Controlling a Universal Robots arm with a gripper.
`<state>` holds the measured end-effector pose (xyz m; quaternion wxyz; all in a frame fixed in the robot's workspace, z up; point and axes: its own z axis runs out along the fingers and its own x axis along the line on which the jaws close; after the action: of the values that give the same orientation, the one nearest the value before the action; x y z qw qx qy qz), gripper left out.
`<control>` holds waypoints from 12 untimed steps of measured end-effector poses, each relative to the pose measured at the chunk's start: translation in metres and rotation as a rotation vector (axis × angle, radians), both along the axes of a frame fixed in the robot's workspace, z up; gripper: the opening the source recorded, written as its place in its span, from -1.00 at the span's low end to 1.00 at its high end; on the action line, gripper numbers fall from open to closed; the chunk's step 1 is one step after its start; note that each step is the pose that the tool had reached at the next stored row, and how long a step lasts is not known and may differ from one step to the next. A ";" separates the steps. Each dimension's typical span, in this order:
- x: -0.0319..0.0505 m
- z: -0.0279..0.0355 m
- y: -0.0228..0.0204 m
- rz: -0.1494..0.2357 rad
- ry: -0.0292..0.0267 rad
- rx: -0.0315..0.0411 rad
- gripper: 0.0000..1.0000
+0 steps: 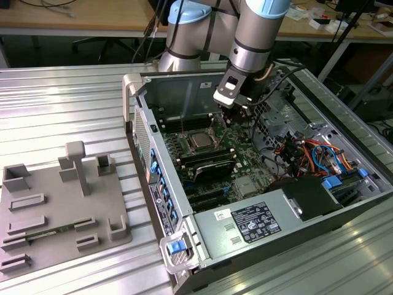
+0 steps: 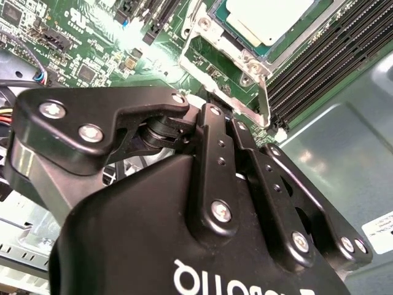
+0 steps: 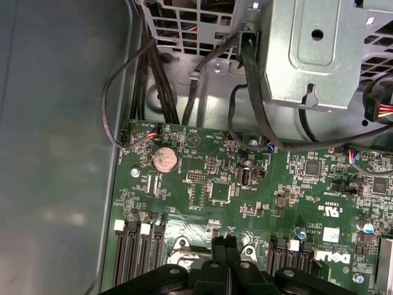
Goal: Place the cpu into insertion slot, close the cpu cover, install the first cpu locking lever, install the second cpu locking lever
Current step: 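Close the cpu cover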
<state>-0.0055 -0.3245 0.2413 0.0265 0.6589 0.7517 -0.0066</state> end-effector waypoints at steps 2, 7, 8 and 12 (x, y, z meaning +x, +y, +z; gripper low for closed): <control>-0.0016 0.0000 0.0000 0.000 0.0000 0.0000 -0.79; -0.0076 0.0000 0.0000 0.000 0.0000 0.0000 -0.79; -0.0085 0.0000 0.0000 0.000 0.0000 0.0000 -0.79; -0.0129 0.0000 0.0000 0.000 0.0000 0.0000 -0.79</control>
<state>-0.0184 -0.3245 0.2413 0.0266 0.6589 0.7517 -0.0066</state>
